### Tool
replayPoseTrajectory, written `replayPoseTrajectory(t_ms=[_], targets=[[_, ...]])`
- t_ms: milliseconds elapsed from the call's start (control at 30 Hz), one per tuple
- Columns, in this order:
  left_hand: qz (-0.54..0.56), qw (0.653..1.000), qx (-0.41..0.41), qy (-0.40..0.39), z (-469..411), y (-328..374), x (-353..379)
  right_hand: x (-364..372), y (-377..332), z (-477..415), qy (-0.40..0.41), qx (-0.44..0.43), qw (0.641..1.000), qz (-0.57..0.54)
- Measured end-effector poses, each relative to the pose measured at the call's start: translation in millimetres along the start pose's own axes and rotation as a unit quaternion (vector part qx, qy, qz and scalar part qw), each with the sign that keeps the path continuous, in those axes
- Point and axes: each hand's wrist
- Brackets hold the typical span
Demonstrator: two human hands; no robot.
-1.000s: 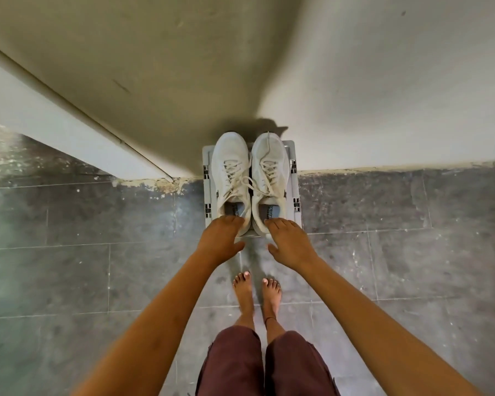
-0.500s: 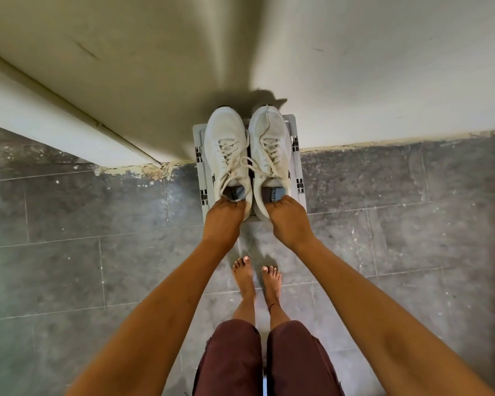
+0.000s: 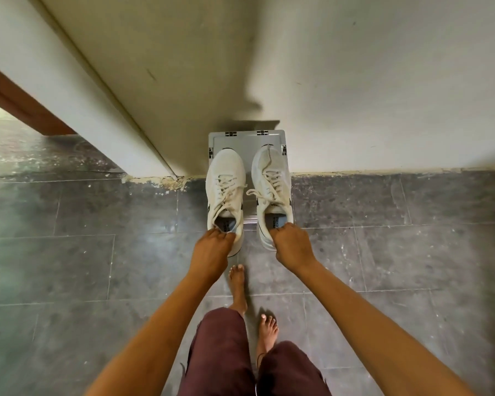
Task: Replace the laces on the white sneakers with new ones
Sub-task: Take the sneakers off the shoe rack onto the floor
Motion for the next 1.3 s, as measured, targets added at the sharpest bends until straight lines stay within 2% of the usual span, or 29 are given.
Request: replayPoseTrajectory(t_ms=[200, 467, 600, 667, 733, 767, 833, 867, 933, 1033, 1233, 1300], targets=[[-0.006, 1.0, 0.019, 0.02, 89, 24, -15, 15, -31, 87, 0.021, -0.021, 0.999, -0.028], [-0.004, 0.997, 0.041, -0.068, 132, 22, 45, 68, -54, 126, -0.039, -0.017, 0.996, -0.084], [-0.017, 0.993, 0.043, -0.108, 111, 1, 133, 142, -50, 96, -0.1, -0.015, 0.993, -0.055], [-0.024, 0.995, 0.037, -0.094, 90, -9, 190, 190, -43, 70, -0.092, -0.024, 0.995, -0.037], [-0.029, 0.993, 0.036, -0.108, 72, -17, 204, 202, -36, 52, -0.123, -0.019, 0.992, -0.03], [-0.033, 0.995, 0.037, -0.082, 56, -26, 275, 275, -27, 31, -0.099, -0.028, 0.995, -0.009], [-0.052, 0.993, 0.054, -0.093, 37, -30, 296, 298, -18, 14, -0.133, -0.027, 0.991, -0.018], [-0.055, 0.992, 0.061, -0.093, 30, -35, 328, 331, -10, 4, -0.133, -0.029, 0.991, 0.001], [-0.06, 0.992, 0.085, -0.073, 15, -47, 399, 412, 2, -20, -0.114, -0.047, 0.992, 0.005], [-0.064, 0.992, 0.097, -0.039, -4, -59, 475, 491, 14, -48, -0.101, -0.038, 0.994, -0.007], [-0.079, 0.99, 0.105, 0.041, -23, -68, 556, 560, 19, -73, 0.011, -0.027, 0.999, -0.016], [-0.088, 0.99, 0.103, 0.048, -25, -69, 565, 567, 18, -73, 0.014, -0.02, 0.999, -0.032]])
Point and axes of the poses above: each hand's wrist, its own z-axis away from the middle knuckle, its own x-axis out of the palm, y = z × x, and after that the axes turned 9 degrees about -x, right-handed
